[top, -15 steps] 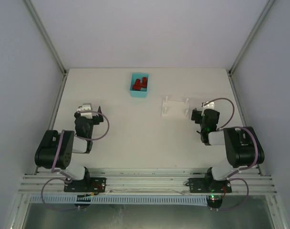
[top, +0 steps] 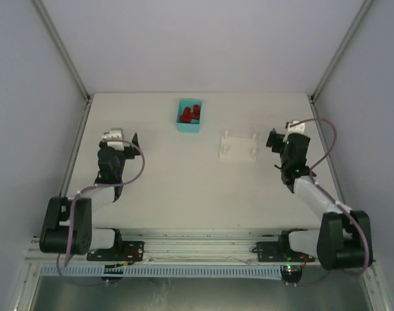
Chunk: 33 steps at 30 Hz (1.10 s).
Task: Install the large spring
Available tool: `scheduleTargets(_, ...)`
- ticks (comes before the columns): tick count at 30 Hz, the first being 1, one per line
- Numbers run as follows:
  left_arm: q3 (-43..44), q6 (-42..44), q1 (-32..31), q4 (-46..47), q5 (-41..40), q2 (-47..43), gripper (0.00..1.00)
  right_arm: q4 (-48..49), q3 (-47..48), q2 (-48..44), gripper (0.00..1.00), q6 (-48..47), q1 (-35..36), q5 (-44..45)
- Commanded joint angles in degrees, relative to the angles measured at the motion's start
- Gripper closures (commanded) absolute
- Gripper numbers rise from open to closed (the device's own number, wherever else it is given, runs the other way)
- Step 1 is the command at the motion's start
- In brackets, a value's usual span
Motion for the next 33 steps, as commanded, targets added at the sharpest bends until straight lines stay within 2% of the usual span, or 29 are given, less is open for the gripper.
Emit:
scheduleTargets(1,9.52,-8.68,-0.42,-17.82,0.79,-7.37,0.01,-25.20,12.15,-5.82,0.01,12.00,0.07,1.00)
scheduleTargets(5,18.38,-17.98,-0.33,-31.38,0.33,-11.37,0.01,-53.84,26.94,-4.27,0.01,22.21,0.00,2.03)
scheduleTargets(7,21.83,-21.88,-0.28,-36.94,0.19,-12.10,0.01,-61.17,30.82,-3.27,0.01,23.75,-0.08,1.44)
scheduleTargets(8,23.86,-24.91,-0.25,-43.11,-1.70,-12.24,0.01,-62.02,31.13,-3.49,0.01,23.75,-0.16,0.25)
scheduleTargets(10,26.28,-32.64,0.13,-49.46,-5.91,-12.19,0.01,-61.63,30.75,-4.80,0.01,23.34,-0.51,-4.47)
scheduleTargets(15,26.68,-32.08,2.62,-46.01,12.75,-9.92,0.01,-57.75,27.85,-8.31,0.01,23.78,-0.39,-20.31)
scheduleTargets(17,28.15,-32.02,2.65,-45.85,16.98,-7.80,0.01,-57.22,26.01,-8.98,0.01,24.59,0.98,-23.63)
scheduleTargets(22,31.25,-30.78,0.52,-44.33,20.66,-1.78,0.14,-56.80,22.24,-8.43,0.01,23.11,10.45,-19.98)
scheduleTargets(29,42.22,-21.07,-10.53,-47.60,13.08,9.11,0.32,-51.51,19.31,-4.71,0.01,16.64,23.76,-8.31)
scheduleTargets(33,50.16,-14.95,-17.17,-49.84,6.01,16.49,0.39,-49.76,18.76,-4.42,0.01,15.07,26.98,-4.70)
